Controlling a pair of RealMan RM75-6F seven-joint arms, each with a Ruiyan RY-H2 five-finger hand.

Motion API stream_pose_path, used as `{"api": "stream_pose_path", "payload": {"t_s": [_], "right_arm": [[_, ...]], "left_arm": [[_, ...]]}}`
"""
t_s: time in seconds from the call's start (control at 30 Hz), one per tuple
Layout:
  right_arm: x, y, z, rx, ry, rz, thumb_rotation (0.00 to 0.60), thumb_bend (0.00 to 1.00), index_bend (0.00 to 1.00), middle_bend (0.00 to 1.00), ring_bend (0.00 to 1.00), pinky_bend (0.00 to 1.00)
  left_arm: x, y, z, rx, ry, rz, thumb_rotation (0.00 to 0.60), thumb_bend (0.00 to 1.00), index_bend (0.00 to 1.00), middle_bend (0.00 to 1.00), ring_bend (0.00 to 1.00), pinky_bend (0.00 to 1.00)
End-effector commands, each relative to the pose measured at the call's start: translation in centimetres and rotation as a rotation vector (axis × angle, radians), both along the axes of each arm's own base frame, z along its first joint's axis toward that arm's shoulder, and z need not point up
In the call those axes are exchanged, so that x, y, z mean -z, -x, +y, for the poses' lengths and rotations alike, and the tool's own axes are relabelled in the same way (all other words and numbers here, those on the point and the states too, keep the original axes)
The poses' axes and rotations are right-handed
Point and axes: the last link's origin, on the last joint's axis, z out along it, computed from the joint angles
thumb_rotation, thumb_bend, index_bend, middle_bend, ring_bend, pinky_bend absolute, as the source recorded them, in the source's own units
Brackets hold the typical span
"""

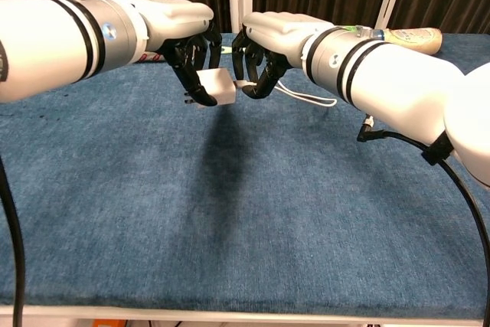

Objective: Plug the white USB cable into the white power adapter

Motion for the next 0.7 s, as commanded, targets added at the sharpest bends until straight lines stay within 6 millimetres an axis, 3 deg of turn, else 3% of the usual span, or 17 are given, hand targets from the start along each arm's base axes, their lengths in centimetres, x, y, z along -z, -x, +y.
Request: {"api": "stream_pose_path", "payload": {"t_s": [0.03,0.7], "right_arm": [[0.06,-0.05,0.03,0.001,-0.001,-0.001,0.6,0.45,0.62,0.51,0.29,0.07],[0.3,-0.34,0.54,0.014,-0.012,-0.024,0.6,0.45,0.62,0.5,0.29,0.05]], "left_arm": [[0.02,-0.05,-0.02,0.002,0.001,0.004,0.508,0.18,0.49,0.5,0.35,0.12],[0.36,-0.36,0.1,-0.009,0.001,0.004,0.508,0.18,0.49,0.5,0.35,0.12]]}}
